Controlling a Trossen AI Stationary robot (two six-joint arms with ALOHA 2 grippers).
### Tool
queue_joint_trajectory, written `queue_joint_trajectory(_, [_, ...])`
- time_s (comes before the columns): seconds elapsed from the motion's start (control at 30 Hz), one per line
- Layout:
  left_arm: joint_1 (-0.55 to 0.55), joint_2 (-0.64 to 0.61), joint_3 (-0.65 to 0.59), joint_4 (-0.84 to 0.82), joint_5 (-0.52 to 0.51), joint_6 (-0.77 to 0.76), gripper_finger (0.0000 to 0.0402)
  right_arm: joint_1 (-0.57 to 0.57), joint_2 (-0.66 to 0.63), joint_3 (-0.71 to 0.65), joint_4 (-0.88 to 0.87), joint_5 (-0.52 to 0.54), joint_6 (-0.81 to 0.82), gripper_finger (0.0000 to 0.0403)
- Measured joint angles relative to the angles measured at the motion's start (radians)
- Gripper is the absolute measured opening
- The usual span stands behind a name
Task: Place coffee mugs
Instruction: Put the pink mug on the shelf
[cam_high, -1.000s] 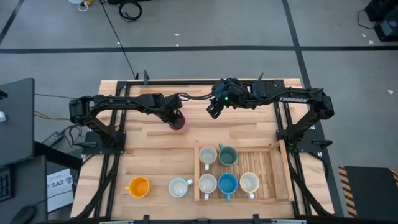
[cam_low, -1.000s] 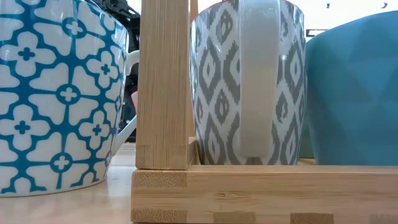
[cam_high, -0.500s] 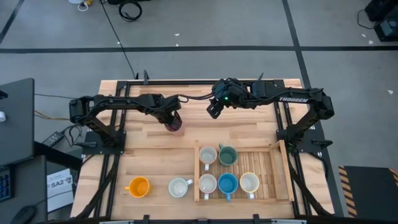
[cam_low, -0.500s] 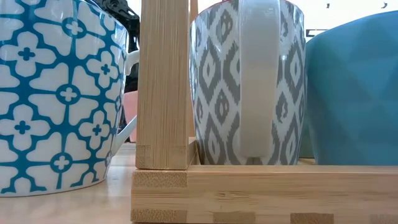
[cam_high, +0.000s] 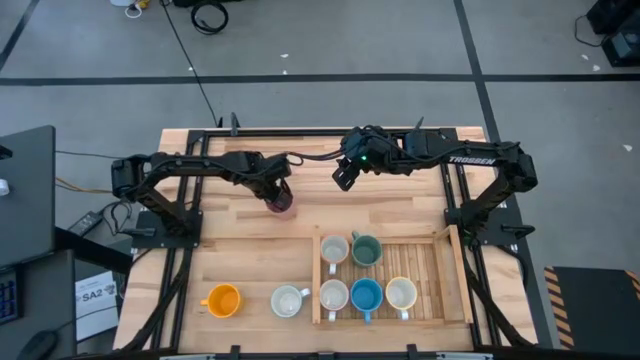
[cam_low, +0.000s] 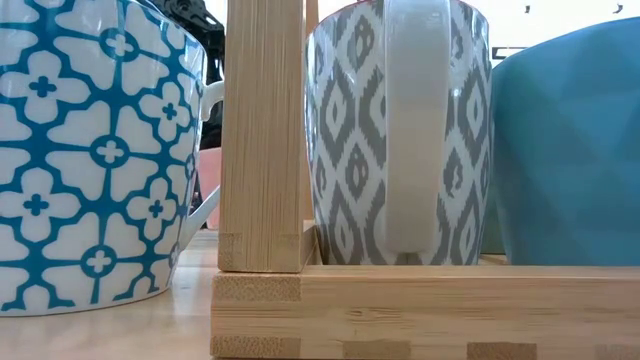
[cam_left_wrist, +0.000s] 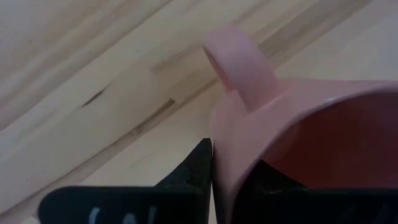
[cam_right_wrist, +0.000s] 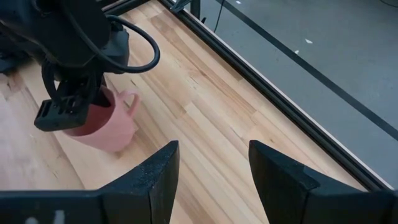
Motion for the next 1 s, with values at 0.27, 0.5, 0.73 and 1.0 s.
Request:
queue_joint_trajectory(0.27, [-0.011,0.013,-0.001,0.012,0.002,-0.001,0.0039,0.000,0.000,0.000,0.000,0.000,0.000,0.0200])
queue_joint_trajectory(0.5, [-0.010,0.015,-0.001,0.016,0.000,0.000,0.0039,0.000,0.000,0.000,0.000,0.000,0.000,0.0200])
queue_joint_trajectory(0.73, [-0.010,0.015,-0.001,0.017,0.000,0.000,0.0042,0.000,0.000,0.000,0.001,0.000,0.000,0.0200])
queue_joint_trajectory(1.0, [-0.010,0.014,-0.001,0.018,0.001,0.000,0.0076,0.000,0.000,0.000,0.001,0.000,0.000,0.0200])
